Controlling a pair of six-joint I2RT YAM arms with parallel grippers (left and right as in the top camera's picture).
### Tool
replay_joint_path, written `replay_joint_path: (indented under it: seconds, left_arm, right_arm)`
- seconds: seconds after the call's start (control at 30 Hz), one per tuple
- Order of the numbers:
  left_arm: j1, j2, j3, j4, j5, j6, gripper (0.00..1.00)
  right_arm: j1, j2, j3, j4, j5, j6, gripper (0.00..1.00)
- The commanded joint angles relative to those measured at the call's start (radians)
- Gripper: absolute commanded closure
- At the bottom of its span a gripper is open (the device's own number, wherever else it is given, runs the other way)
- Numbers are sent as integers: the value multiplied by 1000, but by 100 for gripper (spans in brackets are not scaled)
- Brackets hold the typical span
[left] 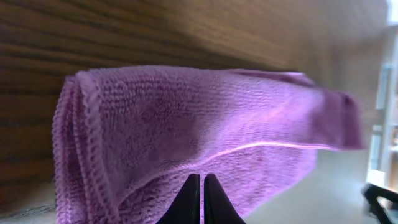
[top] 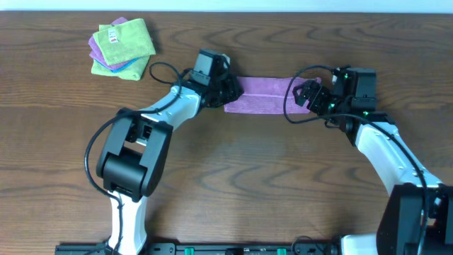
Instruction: Fold the cloth
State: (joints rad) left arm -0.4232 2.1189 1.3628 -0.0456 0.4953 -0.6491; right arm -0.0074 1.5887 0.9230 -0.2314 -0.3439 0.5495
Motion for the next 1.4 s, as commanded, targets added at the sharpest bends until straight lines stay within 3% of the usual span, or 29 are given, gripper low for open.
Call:
replay_joint_path:
  seconds: [0.0, 0.23, 0.9, 1.1, 1.27, 1.33, 1.37]
  left_arm:
    - [-27, 7, 16, -15, -154, 64, 94]
    - [-71, 9, 16, -19, -347, 112, 95]
    - [-71, 32, 16, -63, -372, 119, 94]
    - [-71, 32, 16, -79, -372, 118, 95]
    - [-69, 32, 16, -97, -372, 118, 94]
    - [-68, 32, 16, -103, -372, 118, 94]
    - [-67, 32, 16, -105, -372, 119, 94]
  right_arm:
    - [3, -2, 9, -17, -4, 49, 1]
    - [1, 57, -53, 34, -1, 121, 1]
    - [21, 310, -80, 358, 41, 213, 2]
    - [66, 410, -80, 499, 41, 213, 34]
    - [95, 425, -80, 573, 60, 155, 73]
    - [98, 424, -79, 608, 59, 107, 96]
    - [95, 420, -79, 610, 59, 106, 99]
